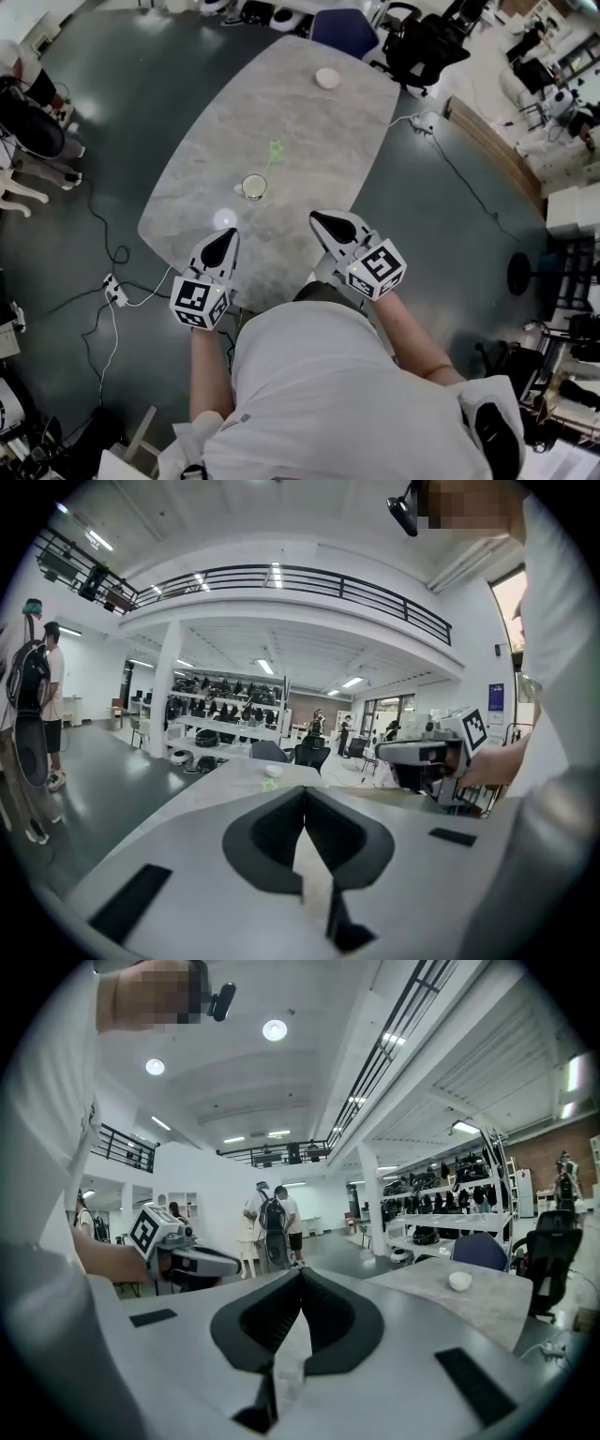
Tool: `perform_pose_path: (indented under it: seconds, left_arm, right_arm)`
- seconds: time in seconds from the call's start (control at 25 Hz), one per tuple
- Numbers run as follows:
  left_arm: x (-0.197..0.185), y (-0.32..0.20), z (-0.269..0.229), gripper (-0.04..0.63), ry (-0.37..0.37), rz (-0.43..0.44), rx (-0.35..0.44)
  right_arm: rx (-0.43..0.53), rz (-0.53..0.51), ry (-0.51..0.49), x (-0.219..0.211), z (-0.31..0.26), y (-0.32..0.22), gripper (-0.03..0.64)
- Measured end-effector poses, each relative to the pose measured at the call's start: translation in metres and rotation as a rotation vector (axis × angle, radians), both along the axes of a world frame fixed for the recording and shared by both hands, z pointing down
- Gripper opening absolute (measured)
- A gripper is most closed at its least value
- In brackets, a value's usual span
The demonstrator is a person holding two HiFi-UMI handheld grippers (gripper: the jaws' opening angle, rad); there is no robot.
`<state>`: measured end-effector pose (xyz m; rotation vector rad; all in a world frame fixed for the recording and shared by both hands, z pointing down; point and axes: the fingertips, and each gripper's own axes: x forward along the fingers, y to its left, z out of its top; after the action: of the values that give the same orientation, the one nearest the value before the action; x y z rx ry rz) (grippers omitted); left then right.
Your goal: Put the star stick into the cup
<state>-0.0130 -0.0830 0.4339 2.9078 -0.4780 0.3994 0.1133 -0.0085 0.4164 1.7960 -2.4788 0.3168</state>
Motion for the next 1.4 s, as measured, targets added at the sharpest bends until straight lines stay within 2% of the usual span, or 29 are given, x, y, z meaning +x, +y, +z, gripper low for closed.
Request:
perform_pose_path:
  seconds: [0.4,0.72,1.4]
  left_arm:
    - [0.012,0.011,0.000,0.002,-0.014,0.098,0.036]
    - [0.010,0.016,0.001,0.002,-0.025,0.128,0.051]
    - [0.003,0.014,0.006,0.002,-0.034,0.108,0.041]
  right_arm:
    - [-0.014,0.008,0.008,-0.015,0.011,0.017,0.009]
    - [-0.034,0.015,0.006,-0.020,0.018,0.020,0.009]
    - [-0.067,-0.020,0.011,-0.029,0.026,0.012,0.009]
